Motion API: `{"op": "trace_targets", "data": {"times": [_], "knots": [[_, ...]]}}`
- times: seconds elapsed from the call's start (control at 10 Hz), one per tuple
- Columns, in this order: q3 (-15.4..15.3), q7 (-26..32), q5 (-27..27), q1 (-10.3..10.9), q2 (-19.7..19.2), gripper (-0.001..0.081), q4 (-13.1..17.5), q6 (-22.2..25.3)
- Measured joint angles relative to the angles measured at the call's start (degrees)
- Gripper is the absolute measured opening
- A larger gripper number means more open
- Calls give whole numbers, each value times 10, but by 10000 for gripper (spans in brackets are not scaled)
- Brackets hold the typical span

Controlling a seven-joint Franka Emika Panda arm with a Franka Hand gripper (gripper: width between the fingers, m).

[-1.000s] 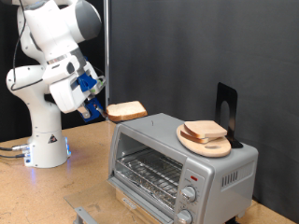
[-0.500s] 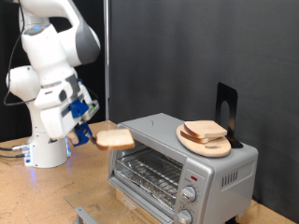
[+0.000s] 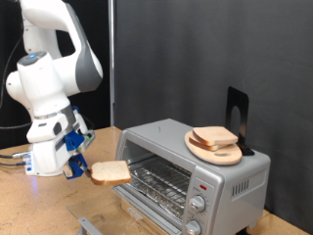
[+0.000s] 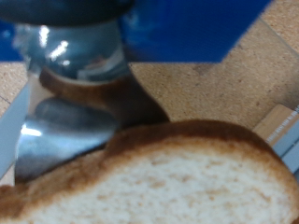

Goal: Make a piece of toast with the oven

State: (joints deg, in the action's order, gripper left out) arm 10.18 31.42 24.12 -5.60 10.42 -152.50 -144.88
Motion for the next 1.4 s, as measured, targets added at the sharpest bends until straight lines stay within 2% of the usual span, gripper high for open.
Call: {"op": "trace_targets", "data": {"times": [0.2, 0.7, 1.1, 1.4], "knots": [[0, 5, 5, 0, -16, 384, 1, -22], [-13, 2, 4, 6, -16, 384, 8, 16], [-60, -16, -53, 18, -18, 384, 15, 8], [-104, -85, -115, 25, -35, 384, 39, 15]]}}
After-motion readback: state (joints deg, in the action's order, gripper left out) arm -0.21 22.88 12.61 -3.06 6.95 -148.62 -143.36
